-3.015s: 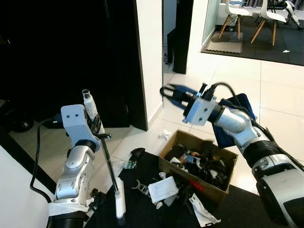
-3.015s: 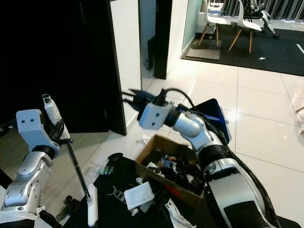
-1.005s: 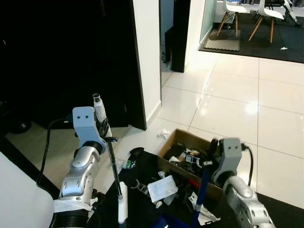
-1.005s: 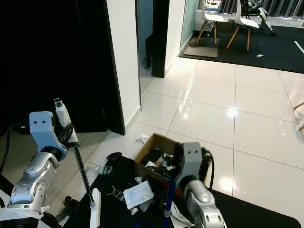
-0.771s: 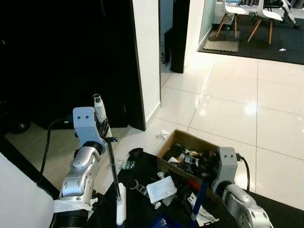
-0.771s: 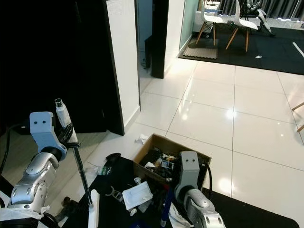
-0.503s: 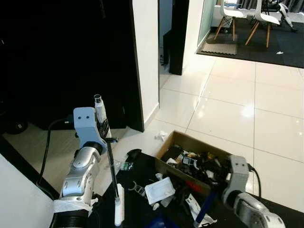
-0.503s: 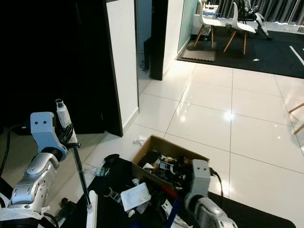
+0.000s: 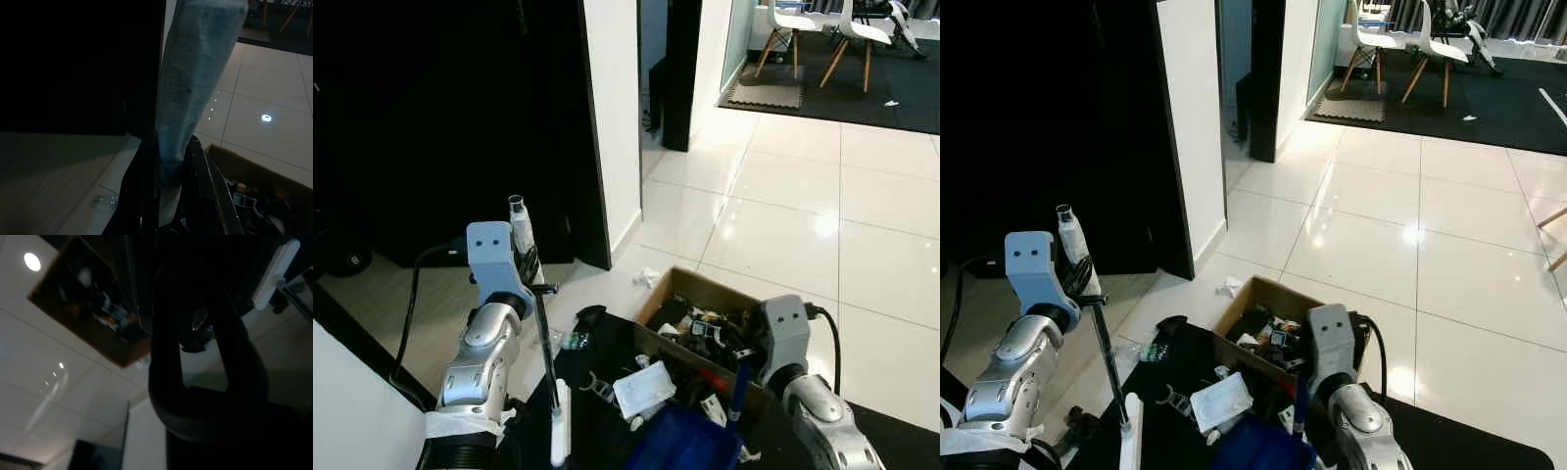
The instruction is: Sweep floor
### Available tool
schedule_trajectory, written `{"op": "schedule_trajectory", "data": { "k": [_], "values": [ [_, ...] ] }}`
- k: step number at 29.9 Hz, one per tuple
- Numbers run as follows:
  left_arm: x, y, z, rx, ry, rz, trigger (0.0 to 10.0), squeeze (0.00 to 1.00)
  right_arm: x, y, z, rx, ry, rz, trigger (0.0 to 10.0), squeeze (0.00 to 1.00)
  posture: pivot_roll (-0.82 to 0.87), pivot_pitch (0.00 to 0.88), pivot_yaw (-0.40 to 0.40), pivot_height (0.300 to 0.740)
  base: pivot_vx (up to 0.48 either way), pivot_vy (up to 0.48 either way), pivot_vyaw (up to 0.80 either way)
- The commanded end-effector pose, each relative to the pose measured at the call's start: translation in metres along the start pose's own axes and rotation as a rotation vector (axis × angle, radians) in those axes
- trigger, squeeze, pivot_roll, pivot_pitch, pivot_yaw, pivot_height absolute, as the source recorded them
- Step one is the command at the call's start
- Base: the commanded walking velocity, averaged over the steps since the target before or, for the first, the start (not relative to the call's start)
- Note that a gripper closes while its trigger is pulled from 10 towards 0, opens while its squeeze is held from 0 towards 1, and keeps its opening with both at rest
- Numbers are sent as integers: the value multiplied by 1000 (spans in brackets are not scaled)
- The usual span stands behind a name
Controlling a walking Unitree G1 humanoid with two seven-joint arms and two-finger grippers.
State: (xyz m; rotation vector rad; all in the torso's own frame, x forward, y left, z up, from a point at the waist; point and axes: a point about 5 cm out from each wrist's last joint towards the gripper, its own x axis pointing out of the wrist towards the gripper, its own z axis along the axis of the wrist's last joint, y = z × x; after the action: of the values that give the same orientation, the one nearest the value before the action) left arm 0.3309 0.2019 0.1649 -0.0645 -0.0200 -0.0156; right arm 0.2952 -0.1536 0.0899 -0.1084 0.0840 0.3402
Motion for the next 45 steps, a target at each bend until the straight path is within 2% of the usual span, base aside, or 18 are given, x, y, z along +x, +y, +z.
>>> {"op": "schedule_trajectory", "data": {
  "k": [1,8,13,16,18,19,22,24,25,26,27,28,31,36,45],
  "values": [
    [0,2,3,21,-17,5,10000,0,-2,9,10,-15,-81,81,10000,0,-10,97,72,740,0,0,0],
    [0,0,1,17,-13,1,10000,0,-11,14,-7,-38,-23,141,10000,0,-13,105,72,740,0,0,0],
    [1,1,2,19,-12,-1,10000,0,-14,11,-4,-45,-13,170,10000,0,-14,107,74,740,0,0,0],
    [2,2,2,22,-12,-2,10000,0,-16,3,1,-66,-4,160,10000,0,-15,108,74,740,0,0,0],
    [4,3,3,26,-12,-2,10000,0,-21,-10,4,-84,9,110,10000,0,-20,112,74,740,0,0,0],
    [4,3,3,26,-12,-2,10000,0,-21,-10,4,-84,9,110,10000,0,-20,112,74,740,0,0,0],
    [8,6,5,34,-14,-1,10000,0,-40,-31,12,-82,4,13,10000,0,-39,121,83,740,0,0,0],
    [10,7,6,38,-15,-3,10000,0,-47,-38,20,-86,-28,-30,10000,0,-58,126,94,740,0,0,0],
    [12,8,7,41,-15,-4,10000,0,-51,-42,31,-69,-80,-48,10000,0,-69,129,103,740,0,0,0],
    [12,8,7,41,-15,-4,10000,0,-51,-42,31,-69,-80,-48,10000,0,-69,129,103,740,0,0,0],
    [15,8,7,46,-13,-7,10000,0,-57,-46,51,-29,-171,-47,10000,0,-79,130,110,740,0,0,0],
    [15,8,7,46,-13,-7,10000,0,-57,-46,51,-29,-171,-47,10000,0,-79,130,110,740,0,0,0],
    [19,6,9,47,-13,-17,10000,0,-61,-41,77,60,-266,40,10000,0,-91,129,118,740,0,0,0],
    [21,4,9,43,-18,-24,10000,0,-62,-37,86,80,-289,88,10000,0,-93,127,113,740,0,0,0],
    [20,2,8,36,-26,-19,10000,0,-50,-52,99,122,-365,-16,10000,0,-76,120,94,740,0,0,0]
  ]
}}
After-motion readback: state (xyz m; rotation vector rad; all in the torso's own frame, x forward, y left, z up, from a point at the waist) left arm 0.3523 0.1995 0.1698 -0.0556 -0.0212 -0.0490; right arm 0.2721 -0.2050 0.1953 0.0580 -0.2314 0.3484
